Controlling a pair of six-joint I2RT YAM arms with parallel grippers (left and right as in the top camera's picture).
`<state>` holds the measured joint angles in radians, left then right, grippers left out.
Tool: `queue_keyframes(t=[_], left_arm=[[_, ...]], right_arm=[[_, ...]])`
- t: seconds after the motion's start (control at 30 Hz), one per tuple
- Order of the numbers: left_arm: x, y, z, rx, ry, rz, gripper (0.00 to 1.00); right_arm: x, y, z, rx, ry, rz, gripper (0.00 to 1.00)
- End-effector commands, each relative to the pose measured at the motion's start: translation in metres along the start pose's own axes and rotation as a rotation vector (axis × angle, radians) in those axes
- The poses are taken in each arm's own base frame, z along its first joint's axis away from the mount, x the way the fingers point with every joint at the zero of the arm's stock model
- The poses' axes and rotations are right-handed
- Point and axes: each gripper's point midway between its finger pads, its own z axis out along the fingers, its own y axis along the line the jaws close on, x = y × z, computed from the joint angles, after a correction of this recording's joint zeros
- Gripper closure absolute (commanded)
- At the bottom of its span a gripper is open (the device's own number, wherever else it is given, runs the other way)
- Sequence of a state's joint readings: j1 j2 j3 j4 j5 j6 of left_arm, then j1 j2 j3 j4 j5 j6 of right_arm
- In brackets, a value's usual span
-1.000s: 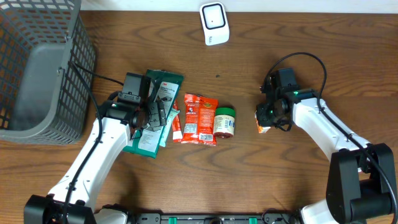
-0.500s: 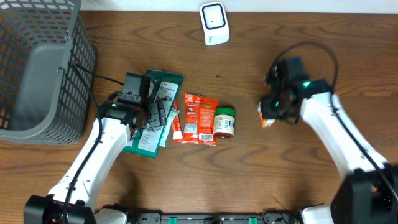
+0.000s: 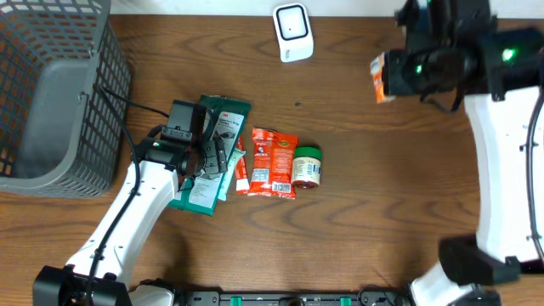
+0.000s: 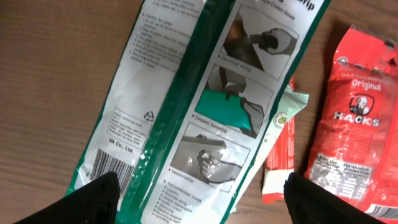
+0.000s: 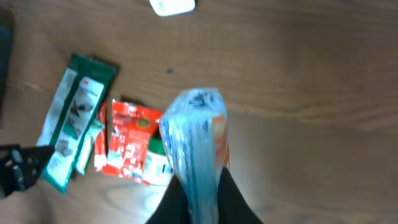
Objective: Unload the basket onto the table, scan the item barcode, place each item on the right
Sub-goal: 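Lift the Kleenex pack and carry it up toward the scanner, then hold the Kleenex pack in front of the white scanner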
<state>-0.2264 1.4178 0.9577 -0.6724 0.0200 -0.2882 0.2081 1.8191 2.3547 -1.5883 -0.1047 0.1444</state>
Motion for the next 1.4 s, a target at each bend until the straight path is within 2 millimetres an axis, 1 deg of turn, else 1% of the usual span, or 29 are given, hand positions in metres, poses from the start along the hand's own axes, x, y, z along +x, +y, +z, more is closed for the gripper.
queue_keyframes(t=[0.0, 0.07, 0.17, 0.27, 0.37, 0.5, 0.57, 0.67, 0.7, 0.73, 0.8, 0.83, 1.1, 1.23, 1.37], left_arm=[[0.002, 0.002, 0.002, -0.008, 0.007, 0.002, 0.15], [0.002, 0.002, 0.002, -0.008, 0.006, 0.002, 0.15], [0.002, 0.002, 0.002, -0.008, 0.006, 0.002, 0.15], [0.002, 0.002, 0.002, -0.008, 0.007, 0.002, 0.15], [0.002, 0.002, 0.002, -0.008, 0.006, 0.002, 0.15], [0.002, 0.002, 0.002, -0.008, 0.007, 0.002, 0.15], [0.002, 0.002, 0.002, -0.008, 0.007, 0.002, 0.15], [0.002, 0.002, 0.002, -0.008, 0.007, 0.002, 0.15], [0.002, 0.002, 0.002, -0.008, 0.007, 0.002, 0.15], [0.002, 0.002, 0.002, -0.008, 0.007, 0.002, 0.15], [0.002, 0.002, 0.002, -0.008, 0.006, 0.002, 0.15], [0.002, 0.002, 0.002, -0.008, 0.006, 0.002, 0.15], [0.002, 0.002, 0.002, -0.008, 0.007, 0.002, 0.15], [0.002, 0.002, 0.002, -0.008, 0.007, 0.002, 0.15], [0.002, 0.002, 0.002, -0.008, 0.006, 0.002, 0.15]], right_arm=[[-0.027, 0.009, 0.019, -0.014, -0.002, -0.017, 0.99], [-0.040, 0.014, 0.034, -0.021, -0.011, -0.026, 0.99], [-0.055, 0.022, 0.066, -0.032, -0.017, -0.041, 0.99], [-0.073, 0.033, 0.104, -0.049, -0.040, -0.061, 0.99], [-0.092, 0.050, 0.145, -0.070, -0.086, -0.094, 0.99], [-0.111, 0.066, 0.193, -0.056, -0.146, -0.132, 0.99], [-0.119, 0.069, 0.218, -0.021, -0.182, -0.144, 0.99], [-0.127, 0.072, 0.244, 0.012, -0.221, -0.155, 0.99], [-0.133, 0.073, 0.259, 0.028, -0.248, -0.161, 0.99], [-0.135, 0.071, 0.267, 0.042, -0.261, -0.159, 0.99], [-0.138, 0.069, 0.279, 0.065, -0.278, -0.160, 0.99], [-0.141, 0.066, 0.289, 0.082, -0.293, -0.164, 0.99], [-0.146, 0.063, 0.325, 0.084, -0.334, -0.157, 0.99], [-0.149, 0.063, 0.332, 0.080, -0.354, -0.153, 0.99], [-0.143, 0.058, 0.344, 0.100, -0.335, -0.151, 0.99]])
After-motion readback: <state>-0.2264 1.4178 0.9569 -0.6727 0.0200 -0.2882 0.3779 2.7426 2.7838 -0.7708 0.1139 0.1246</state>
